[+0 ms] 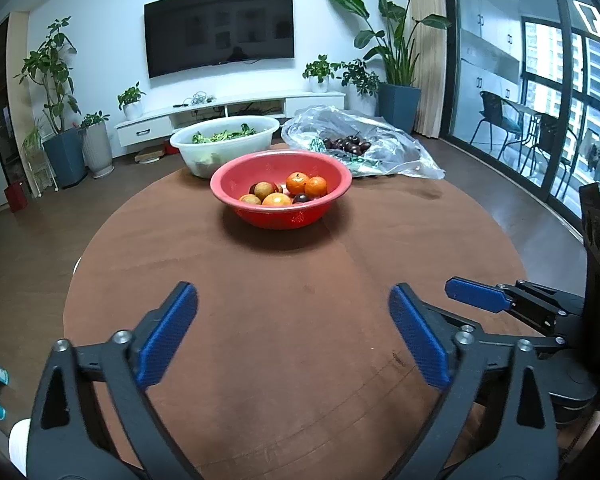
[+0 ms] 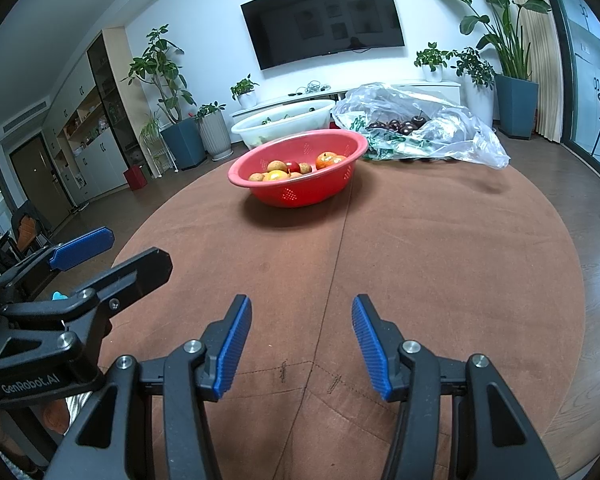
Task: Organize fruits
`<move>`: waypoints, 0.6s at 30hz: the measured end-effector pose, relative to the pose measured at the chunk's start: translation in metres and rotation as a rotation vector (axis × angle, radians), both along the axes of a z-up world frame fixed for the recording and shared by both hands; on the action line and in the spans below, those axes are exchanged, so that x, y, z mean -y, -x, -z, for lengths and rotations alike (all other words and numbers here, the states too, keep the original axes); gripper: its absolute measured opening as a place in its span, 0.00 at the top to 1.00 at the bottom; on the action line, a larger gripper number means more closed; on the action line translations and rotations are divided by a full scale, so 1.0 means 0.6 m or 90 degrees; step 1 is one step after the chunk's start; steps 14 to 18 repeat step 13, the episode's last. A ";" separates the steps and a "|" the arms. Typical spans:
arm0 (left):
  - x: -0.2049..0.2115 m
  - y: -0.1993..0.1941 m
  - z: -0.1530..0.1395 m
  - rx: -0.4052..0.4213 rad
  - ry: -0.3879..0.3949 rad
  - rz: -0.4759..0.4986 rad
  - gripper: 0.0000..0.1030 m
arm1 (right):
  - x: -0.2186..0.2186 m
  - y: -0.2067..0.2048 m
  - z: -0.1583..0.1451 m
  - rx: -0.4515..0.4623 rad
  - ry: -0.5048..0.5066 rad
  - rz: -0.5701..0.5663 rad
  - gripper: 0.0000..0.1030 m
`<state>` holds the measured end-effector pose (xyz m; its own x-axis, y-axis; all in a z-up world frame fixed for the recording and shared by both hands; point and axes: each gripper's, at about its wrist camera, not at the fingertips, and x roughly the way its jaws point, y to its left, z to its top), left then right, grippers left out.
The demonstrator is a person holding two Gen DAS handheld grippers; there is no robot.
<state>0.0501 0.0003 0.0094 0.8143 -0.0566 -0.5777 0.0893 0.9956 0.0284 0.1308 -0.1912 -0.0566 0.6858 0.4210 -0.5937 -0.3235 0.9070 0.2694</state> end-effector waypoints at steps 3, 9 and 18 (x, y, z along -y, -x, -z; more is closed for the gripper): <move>0.005 0.005 -0.002 0.016 -0.010 0.003 0.03 | 0.000 0.002 0.000 0.000 -0.001 0.000 0.46; 0.013 0.009 -0.005 0.029 -0.014 0.010 0.03 | 0.000 0.000 0.000 0.001 0.000 0.000 0.45; 0.014 0.009 -0.005 0.033 -0.020 0.000 0.03 | 0.000 0.000 0.000 0.000 0.000 0.000 0.45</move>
